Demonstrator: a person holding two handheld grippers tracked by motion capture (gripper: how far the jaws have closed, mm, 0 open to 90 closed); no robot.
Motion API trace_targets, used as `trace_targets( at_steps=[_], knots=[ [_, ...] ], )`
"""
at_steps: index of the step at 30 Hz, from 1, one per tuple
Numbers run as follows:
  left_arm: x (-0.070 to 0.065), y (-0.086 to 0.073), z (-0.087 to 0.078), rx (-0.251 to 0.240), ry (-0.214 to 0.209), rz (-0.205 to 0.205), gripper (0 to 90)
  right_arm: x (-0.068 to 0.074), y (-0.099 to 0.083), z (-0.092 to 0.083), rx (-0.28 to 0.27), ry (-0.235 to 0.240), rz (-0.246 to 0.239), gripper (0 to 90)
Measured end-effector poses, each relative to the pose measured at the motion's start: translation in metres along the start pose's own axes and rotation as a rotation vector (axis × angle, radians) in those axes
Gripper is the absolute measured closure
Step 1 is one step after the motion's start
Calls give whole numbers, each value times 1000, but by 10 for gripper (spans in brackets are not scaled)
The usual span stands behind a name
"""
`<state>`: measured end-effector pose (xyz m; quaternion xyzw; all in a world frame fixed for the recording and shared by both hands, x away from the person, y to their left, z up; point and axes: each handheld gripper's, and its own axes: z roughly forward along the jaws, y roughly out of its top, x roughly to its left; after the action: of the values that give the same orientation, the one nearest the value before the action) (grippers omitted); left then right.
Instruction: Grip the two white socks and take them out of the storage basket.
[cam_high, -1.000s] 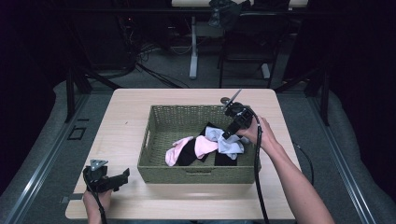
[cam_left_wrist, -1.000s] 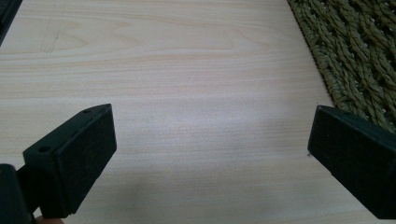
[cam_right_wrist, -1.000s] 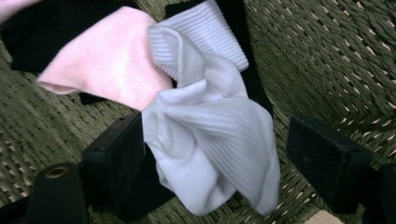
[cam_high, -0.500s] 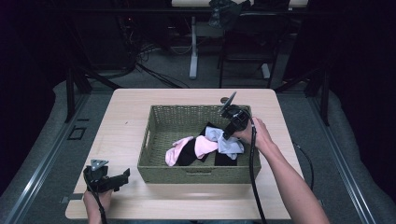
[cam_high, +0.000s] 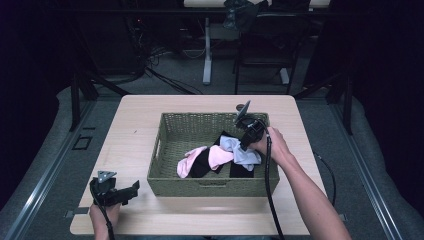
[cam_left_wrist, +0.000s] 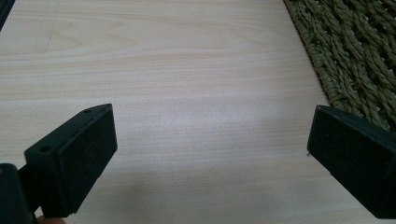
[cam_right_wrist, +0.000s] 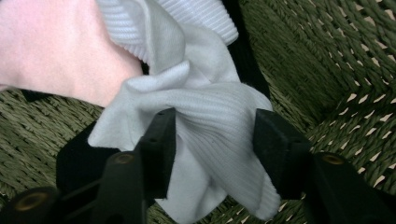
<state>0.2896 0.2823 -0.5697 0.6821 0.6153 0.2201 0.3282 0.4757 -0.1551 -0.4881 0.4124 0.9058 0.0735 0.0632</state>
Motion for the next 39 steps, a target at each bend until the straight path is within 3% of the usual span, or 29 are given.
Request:
trace_targets(
  at_steps=[7, 10, 17, 22, 25, 26, 32, 39],
  knots=[
    [0, 0, 0, -1, -2, -2, 14, -1, -2, 3, 10, 8, 10, 746],
    [0, 0, 0, -2, -3, -2, 15, -2, -4, 1, 16, 16, -3, 787],
    [1, 0, 0, -2, -6, -6, 15, -1, -10, -12, -22, 38, -3, 802],
    [0, 0, 0, -5, -8, -7, 15, -4, -13, -31, -56, 71, -2, 811],
    [1, 0, 0, -3, -6, -8, 16, -4, -14, -38, -60, 63, -13, 813],
    [1, -1, 0, -5, -6, -12, 16, -3, -15, -39, -86, 64, 0, 813],
    [1, -1, 0, -3, -10, -10, 16, -4, -14, -59, -87, 65, -26, 815],
    [2, 0, 0, 2, -13, -13, 16, -4, -12, -73, -113, 88, -14, 816]
  ],
)
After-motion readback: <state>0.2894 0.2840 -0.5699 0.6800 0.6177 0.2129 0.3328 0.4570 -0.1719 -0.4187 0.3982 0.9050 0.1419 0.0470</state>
